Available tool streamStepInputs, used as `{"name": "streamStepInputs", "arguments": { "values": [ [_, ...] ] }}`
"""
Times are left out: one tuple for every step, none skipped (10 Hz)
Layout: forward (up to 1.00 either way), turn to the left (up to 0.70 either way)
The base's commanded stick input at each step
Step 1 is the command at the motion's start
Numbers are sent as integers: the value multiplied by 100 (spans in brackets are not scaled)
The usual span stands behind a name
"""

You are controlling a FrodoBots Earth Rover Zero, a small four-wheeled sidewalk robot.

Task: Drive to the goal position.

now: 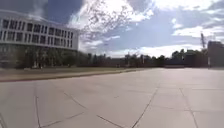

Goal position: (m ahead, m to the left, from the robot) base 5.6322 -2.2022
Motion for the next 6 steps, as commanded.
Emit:
{"name": "streamStepInputs", "arguments": {
  "values": [
    [70,-1],
    [70,-1],
    [70,-1],
    [70,-1],
    [70,-1],
    [70,-1]
  ]
}}
